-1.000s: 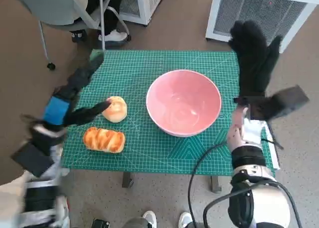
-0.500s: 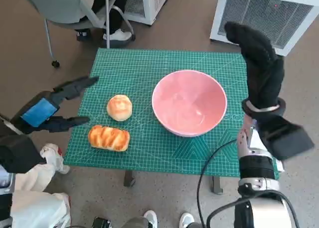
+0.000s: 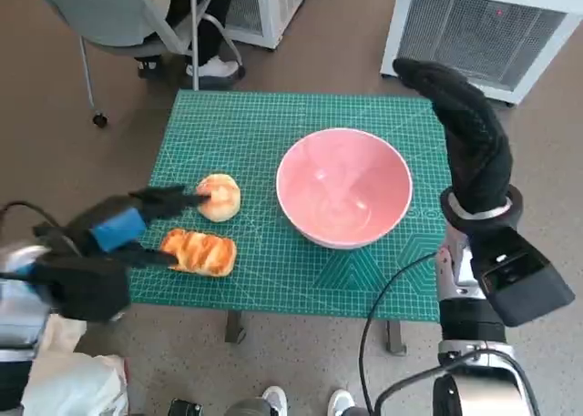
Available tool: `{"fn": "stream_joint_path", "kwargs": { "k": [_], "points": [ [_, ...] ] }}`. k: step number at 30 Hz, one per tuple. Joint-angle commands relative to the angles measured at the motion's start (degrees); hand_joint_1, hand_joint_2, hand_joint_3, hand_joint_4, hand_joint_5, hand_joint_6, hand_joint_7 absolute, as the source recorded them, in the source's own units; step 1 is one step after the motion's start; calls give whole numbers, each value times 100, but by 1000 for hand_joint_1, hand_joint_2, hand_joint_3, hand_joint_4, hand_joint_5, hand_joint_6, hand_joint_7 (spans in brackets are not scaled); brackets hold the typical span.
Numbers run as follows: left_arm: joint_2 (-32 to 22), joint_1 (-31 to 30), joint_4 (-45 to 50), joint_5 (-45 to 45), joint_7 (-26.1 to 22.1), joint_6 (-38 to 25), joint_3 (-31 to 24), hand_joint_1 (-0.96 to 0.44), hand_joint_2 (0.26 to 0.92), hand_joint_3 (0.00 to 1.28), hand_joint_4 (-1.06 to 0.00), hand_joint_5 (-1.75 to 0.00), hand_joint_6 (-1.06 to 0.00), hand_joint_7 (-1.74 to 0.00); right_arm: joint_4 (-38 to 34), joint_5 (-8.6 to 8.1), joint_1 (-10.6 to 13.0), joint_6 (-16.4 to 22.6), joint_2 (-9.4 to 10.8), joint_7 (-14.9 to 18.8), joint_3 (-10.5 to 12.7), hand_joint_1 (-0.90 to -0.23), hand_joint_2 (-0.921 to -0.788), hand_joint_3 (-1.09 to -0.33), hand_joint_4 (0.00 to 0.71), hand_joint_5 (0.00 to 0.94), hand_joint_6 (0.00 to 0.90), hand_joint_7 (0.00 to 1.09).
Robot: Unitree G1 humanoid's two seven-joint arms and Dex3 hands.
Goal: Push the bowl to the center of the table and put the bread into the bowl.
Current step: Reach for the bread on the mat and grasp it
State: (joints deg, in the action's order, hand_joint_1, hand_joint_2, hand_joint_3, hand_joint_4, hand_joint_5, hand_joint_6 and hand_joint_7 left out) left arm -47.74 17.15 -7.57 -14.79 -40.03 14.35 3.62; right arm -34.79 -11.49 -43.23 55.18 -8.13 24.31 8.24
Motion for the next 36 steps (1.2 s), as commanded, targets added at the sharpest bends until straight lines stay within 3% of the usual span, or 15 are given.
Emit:
{"fn": "stream_joint_path", "kwargs": {
  "k": [1,16,36],
  "points": [
    [-21,4,112,-224,-91,-156,227,-245,829,0,-224,0,-389,-3,9,-24,150,-91,-17,-60,-31,-596,-921,-771,321,18,-1,759],
    [117,144,-150,-556,-23,-300,601,-250,830,1,-226,-2,-330,0,4,-54,178,-144,-40,-87,-26,-599,-921,-772,322,18,-1,758],
    [396,344,-991,-1003,286,-282,1057,-241,845,6,-266,-11,-331,-3,48,-155,249,-237,-7,-94,-48,-608,-921,-767,321,17,-1,754]
  ]
}}
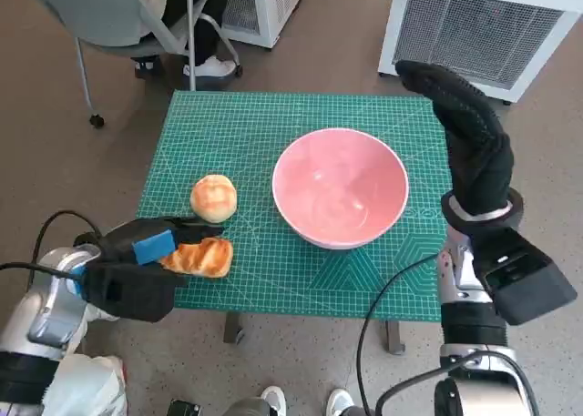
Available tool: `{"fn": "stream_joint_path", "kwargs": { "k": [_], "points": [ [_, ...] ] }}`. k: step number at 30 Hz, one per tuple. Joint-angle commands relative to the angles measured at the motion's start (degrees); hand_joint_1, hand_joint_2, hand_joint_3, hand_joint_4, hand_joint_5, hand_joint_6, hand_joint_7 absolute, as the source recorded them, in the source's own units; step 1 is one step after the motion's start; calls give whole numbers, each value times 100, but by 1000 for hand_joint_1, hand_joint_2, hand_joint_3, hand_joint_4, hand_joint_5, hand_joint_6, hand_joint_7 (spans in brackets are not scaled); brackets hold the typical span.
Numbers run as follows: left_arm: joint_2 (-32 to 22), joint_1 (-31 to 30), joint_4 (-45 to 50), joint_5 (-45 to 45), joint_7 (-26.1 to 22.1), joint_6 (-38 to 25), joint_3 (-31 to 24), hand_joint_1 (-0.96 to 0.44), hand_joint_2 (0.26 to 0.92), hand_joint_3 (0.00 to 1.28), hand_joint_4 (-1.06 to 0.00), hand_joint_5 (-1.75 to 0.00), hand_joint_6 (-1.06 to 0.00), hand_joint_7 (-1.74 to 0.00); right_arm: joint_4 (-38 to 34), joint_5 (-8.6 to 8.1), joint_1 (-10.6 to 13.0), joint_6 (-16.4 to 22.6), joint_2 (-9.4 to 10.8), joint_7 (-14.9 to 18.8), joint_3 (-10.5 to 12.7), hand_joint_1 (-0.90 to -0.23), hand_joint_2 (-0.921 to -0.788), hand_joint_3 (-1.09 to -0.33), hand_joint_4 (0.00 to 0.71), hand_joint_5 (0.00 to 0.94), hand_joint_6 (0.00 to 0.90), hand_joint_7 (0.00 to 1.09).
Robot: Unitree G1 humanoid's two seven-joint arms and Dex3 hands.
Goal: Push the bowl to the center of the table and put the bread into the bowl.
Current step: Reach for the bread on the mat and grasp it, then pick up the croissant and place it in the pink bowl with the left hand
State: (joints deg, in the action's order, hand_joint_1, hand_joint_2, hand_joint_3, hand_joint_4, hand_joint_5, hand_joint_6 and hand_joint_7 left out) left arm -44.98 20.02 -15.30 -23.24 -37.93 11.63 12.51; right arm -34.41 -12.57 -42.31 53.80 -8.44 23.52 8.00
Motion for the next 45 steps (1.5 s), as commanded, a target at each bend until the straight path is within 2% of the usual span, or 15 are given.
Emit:
{"fn": "stream_joint_path", "kwargs": {
  "k": [1,5,10,12,13,14,15,18,21,27,37,41,45],
  "points": [
    [135,61,-247,-182,88,-22,189,-240,848,8,-271,-13,-333,-4,18,-58,160,-107,22,-9,-27,-609,-921,-767,321,17,-1,754],
    [182,61,-344,-261,168,-27,266,-232,867,13,-307,-25,-354,-14,37,-86,175,-116,23,4,-38,-616,-921,-766,321,17,-1,756],
    [238,62,-520,-387,405,55,377,-168,904,25,-471,-91,-495,-93,28,-101,183,-109,20,8,-44,-617,-921,-766,321,17,-1,761],
    [271,56,-600,-414,536,109,396,-121,914,56,-588,-195,-518,-312,24,-101,185,-106,18,9,-44,-615,-921,-765,322,17,-1,763],
    [285,54,-635,-422,588,131,400,-97,915,89,-585,-417,-494,-523,21,-101,185,-104,18,10,-45,-614,-921,-765,322,17,-1,764],
    [299,44,-675,-428,663,176,400,-62,917,154,-559,-759,-438,-849,16,-100,183,-102,18,11,-45,-614,-921,-765,322,17,-1,764],
    [308,39,-706,-433,717,211,401,-40,919,183,-559,-977,-421,-1026,13,-99,182,-100,18,11,-46,-613,-921,-765,322,17,-1,765],
    [303,9,-832,-463,980,458,403,-13,920,188,-587,-1219,-442,-1193,12,-82,183,-93,21,6,-53,-612,-921,-766,322,16,-1,766],
    [278,-13,-881,-448,1115,614,392,-4,915,179,-606,-1304,-486,-1202,7,-72,183,-87,25,4,-61,-611,-921,-767,322,16,-1,766],
    [183,-101,-654,-300,1132,761,269,-1,911,172,-610,-1350,-526,-1179,-47,-81,177,-61,1,36,-63,-610,-921,-768,322,16,-1,765],
    [31,-517,1444,786,428,148,-578,0,920,165,-562,-1346,-541,-1221,-93,-56,140,-55,-55,33,-60,-602,-921,-770,322,16,-1,754],
    [183,-388,2011,1168,397,32,-830,0,921,156,-557,-1336,-561,-1213,-110,-56,125,-59,-65,38,-62,-599,-921,-771,322,16,-1,751],
    [382,-8,2345,1390,452,-73,-921,0,920,139,-568,-1304,-584,-1208,-169,-54,98,-46,-69,44,-62,-597,-921,-772,322,15,-1,749]
  ]
}}
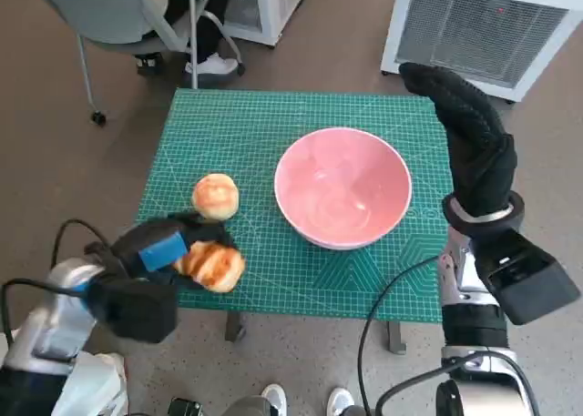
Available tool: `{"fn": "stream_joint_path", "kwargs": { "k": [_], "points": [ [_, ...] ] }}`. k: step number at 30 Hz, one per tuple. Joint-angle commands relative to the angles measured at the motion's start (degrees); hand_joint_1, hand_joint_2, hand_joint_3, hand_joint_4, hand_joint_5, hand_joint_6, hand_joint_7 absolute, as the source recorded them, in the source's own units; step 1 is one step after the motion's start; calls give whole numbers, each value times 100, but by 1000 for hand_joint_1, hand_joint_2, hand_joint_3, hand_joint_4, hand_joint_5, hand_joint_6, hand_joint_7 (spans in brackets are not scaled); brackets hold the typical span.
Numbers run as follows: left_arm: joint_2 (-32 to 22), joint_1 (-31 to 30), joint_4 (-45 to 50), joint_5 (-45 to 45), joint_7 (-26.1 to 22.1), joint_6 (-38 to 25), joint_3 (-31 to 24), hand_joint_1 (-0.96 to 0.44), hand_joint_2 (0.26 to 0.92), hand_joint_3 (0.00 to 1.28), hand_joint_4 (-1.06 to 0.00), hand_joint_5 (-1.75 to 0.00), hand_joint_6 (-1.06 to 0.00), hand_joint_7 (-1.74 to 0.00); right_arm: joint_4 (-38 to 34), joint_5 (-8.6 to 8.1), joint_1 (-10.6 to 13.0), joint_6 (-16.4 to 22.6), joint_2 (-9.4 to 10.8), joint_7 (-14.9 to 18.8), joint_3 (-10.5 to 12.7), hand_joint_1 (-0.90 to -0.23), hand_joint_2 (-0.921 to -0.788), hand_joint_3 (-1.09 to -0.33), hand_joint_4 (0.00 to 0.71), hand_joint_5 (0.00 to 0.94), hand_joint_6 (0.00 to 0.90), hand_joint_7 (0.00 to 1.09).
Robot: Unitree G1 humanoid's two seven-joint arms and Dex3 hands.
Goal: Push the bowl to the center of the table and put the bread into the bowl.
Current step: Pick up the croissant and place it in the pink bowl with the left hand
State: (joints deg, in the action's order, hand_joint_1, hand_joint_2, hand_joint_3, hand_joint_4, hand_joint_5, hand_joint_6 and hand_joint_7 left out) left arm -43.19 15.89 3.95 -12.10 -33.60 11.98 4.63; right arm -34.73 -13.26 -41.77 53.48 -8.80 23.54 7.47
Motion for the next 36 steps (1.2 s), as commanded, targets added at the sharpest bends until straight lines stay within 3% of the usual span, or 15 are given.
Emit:
{"fn": "stream_joint_path", "kwargs": {
  "k": [1,8,19,36],
  "points": [
    [269,548,488,302,49,-134,-137,0,920,134,-573,-1296,-591,-1204,-147,16,41,-10,-32,42,-9,-597,-921,-772,322,16,-1,749],
    [776,1596,405,42,299,-204,73,0,920,118,-589,-1269,-608,-1195,-161,-7,34,6,-44,70,-13,-597,-921,-772,322,15,-1,749],
    [1794,3281,-1381,-931,1134,222,828,0,920,90,-638,-1124,-628,-1262,-83,-95,106,43,-45,165,-14,-602,-921,-770,324,16,-1,742],
    [2690,4522,-4099,-1694,1702,729,1650,-1,920,120,-625,-1243,-569,-1227,-126,-162,146,112,-112,248,54,-619,-921,-762,317,12,-1,699]
  ]
}}
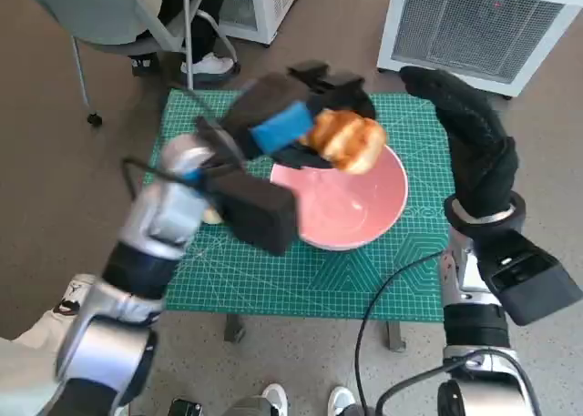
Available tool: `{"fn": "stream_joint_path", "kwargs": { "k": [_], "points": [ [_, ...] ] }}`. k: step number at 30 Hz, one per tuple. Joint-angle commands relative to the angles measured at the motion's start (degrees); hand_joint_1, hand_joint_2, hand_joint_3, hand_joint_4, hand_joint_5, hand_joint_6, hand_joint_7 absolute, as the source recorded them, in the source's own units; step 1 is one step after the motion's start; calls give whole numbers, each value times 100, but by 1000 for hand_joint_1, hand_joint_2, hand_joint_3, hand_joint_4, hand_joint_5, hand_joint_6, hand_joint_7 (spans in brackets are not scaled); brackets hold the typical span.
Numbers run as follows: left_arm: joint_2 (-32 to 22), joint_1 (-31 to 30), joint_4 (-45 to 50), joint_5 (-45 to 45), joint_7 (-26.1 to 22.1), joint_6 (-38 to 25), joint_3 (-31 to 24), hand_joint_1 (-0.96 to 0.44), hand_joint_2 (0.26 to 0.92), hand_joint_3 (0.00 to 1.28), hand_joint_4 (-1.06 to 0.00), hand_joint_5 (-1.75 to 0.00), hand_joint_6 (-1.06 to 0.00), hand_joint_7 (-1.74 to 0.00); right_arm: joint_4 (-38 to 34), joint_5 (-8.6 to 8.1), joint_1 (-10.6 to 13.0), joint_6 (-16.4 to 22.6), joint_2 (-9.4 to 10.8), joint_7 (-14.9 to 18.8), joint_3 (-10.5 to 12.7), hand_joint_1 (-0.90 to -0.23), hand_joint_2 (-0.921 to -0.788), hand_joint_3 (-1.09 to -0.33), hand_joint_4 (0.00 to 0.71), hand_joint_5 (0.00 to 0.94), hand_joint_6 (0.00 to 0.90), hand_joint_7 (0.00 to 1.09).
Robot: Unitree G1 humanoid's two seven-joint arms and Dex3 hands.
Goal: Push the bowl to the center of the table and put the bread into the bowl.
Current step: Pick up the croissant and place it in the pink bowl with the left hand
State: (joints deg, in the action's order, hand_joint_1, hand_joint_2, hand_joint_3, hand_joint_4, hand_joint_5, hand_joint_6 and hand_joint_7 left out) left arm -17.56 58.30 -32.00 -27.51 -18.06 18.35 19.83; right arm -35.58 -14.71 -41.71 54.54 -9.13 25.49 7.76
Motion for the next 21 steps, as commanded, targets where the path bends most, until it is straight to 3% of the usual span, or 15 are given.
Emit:
{"fn": "stream_joint_path", "kwargs": {
  "k": [1,5,7,9,10,12,14,17,21],
  "points": [
    [164,322,-664,-157,146,104,155,-1,920,120,-624,-1254,-570,-1216,-21,-11,150,5,-82,47,24,-619,-921,-762,317,12,-1,700],
    [284,449,-1201,-114,26,137,204,-1,920,109,-637,-1243,-582,-1197,54,15,186,5,-87,12,17,-619,-921,-762,319,13,-1,704],
    [329,496,-1407,-44,-186,68,224,-1,920,143,-607,-1266,-535,-1249,67,29,195,14,-88,-4,18,-620,-921,-761,320,13,-1,705],
    [357,543,-1581,29,-516,-56,247,-1,921,237,-503,-1335,-425,-1395,73,39,201,24,-90,-17,20,-621,-921,-762,320,14,-1,705],
    [365,563,-1649,61,-677,-111,253,-44,885,247,-363,-1069,-296,-1203,77,44,204,28,-89,-23,19,-621,-921,-762,321,14,-1,706],
    [377,603,-1754,145,-1042,-240,251,-100,868,201,-254,-580,-166,-906,72,52,204,41,-92,-34,21,-622,-921,-764,321,14,-1,707],
    [383,636,-1814,237,-1338,-341,227,-134,866,158,-183,-338,-90,-778,57,61,199,56,-95,-45,23,-621,-921,-765,321,14,-1,707],
    [342,635,-1789,366,-1664,-351,172,-174,854,121,-116,-171,-36,-679,29,73,189,80,-100,-60,28,-620,-921,-768,321,14,-1,708],
    [271,519,-1586,375,-1727,-336,156,-230,834,84,-50,-58,-7,-595,11,94,180,99,-91,-80,27,-618,-921,-770,321,14,-1,708]
  ]
}}
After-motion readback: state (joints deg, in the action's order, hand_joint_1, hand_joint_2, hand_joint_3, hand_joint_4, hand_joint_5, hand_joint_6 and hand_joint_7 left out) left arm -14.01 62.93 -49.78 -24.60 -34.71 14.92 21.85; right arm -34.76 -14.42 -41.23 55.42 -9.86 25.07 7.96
